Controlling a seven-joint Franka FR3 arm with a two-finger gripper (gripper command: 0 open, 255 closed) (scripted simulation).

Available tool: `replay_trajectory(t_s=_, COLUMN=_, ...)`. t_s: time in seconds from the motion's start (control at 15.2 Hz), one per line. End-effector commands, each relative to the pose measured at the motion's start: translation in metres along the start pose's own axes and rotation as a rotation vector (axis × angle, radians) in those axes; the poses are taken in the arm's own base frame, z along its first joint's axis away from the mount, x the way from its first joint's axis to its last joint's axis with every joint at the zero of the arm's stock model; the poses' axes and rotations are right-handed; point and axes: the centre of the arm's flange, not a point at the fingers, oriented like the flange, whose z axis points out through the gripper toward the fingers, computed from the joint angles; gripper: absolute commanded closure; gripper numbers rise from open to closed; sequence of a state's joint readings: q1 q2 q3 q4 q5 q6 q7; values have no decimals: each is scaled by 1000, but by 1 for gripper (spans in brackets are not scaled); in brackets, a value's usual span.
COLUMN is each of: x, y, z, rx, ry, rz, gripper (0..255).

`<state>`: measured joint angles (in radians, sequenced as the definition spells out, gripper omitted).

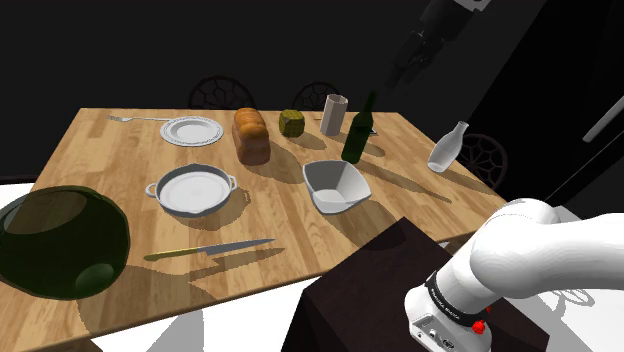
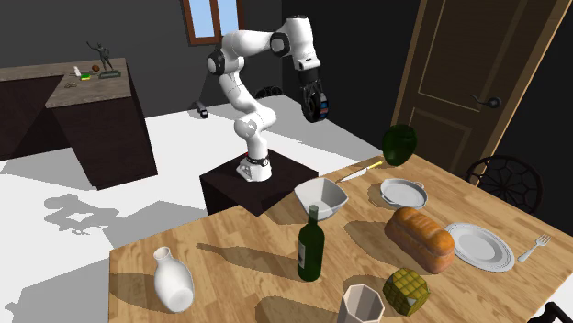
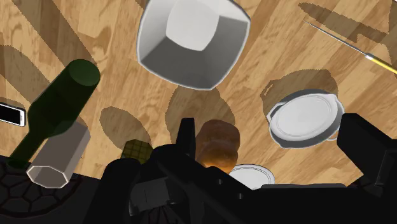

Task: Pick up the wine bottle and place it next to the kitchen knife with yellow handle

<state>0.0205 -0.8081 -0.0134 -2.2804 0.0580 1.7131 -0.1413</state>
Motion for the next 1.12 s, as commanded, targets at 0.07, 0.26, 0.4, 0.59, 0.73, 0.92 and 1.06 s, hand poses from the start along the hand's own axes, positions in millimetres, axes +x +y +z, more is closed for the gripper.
replay_trajectory(t_s=0.07, x=5, y=11, z=5, rx=0, ry=-2, rz=1, gripper=0)
replay_trajectory(t_s=0.26, x=22, y=44, z=21, rx=0, ry=-8, rz=4, gripper=0)
replay_trajectory(t_s=0.4, x=33, y=66, z=31, rx=1, ry=-12, rz=6, gripper=0)
replay_trajectory(t_s=0.59, x=49, y=99, z=47, rx=1, ry=-19, rz=8, gripper=0)
replay_trajectory(t_s=0.73, x=59, y=121, z=57, rx=1, ry=-23, rz=10, gripper=0)
replay_trajectory(t_s=0.92, x=75, y=155, z=73, rx=2, ry=-29, rz=13, gripper=0)
replay_trajectory(t_s=1.06, x=85, y=177, z=84, rx=2, ry=-33, rz=15, gripper=0)
